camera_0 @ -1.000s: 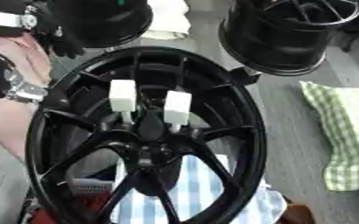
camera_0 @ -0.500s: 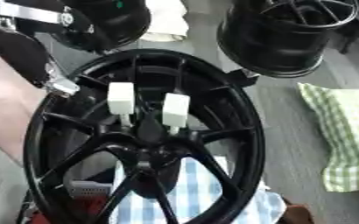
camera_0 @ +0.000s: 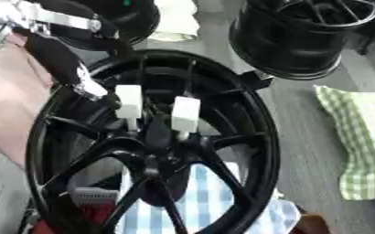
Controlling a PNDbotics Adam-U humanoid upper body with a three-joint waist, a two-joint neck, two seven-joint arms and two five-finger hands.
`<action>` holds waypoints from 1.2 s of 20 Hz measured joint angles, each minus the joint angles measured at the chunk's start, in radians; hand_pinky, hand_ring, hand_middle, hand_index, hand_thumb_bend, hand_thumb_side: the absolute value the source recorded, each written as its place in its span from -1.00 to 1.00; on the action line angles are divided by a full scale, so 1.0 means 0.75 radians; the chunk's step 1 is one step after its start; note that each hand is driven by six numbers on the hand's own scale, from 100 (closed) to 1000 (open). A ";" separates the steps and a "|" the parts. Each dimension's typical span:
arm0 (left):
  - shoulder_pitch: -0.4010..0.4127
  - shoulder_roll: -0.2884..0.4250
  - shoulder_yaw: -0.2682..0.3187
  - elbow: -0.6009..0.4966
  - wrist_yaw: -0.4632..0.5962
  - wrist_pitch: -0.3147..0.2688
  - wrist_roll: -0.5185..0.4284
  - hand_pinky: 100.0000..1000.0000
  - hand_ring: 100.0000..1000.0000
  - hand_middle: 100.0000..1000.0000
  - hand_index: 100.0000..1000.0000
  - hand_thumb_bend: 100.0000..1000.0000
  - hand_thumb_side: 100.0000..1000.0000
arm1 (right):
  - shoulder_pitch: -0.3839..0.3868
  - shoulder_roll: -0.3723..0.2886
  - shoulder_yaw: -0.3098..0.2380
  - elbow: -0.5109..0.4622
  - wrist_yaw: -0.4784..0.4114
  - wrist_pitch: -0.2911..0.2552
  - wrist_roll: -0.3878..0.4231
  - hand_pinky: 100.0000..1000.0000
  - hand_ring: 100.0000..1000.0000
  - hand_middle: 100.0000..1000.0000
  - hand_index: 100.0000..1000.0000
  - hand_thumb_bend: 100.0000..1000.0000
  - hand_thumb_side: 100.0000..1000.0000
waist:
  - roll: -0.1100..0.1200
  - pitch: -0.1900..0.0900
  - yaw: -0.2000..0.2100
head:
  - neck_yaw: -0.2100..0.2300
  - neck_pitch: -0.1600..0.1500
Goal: Pull the pin out of the wheel hub.
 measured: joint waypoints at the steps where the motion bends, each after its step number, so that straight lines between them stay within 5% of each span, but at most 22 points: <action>1: 0.000 -0.006 -0.004 0.007 -0.007 0.001 0.000 0.78 0.72 0.56 0.79 0.26 -0.13 | -0.002 0.000 0.000 0.000 0.000 -0.001 -0.001 0.55 0.35 0.13 0.32 -1.00 -0.02 | 0.000 0.000 -0.001 | 0.001 -0.001; 11: 0.000 -0.045 -0.022 0.068 -0.056 0.001 0.000 0.73 0.68 0.52 0.74 0.26 -0.15 | -0.007 0.012 0.000 0.009 -0.007 -0.007 -0.008 0.55 0.35 0.12 0.32 -1.00 0.00 | 0.000 0.018 -0.009 | 0.012 -0.009; 24: 0.001 -0.066 -0.046 0.109 -0.105 -0.007 -0.002 0.58 0.44 0.20 0.55 0.18 -0.12 | -0.013 0.022 -0.001 0.025 -0.017 -0.012 -0.029 0.55 0.35 0.12 0.32 -1.00 0.03 | 0.002 0.027 -0.013 | 0.025 -0.003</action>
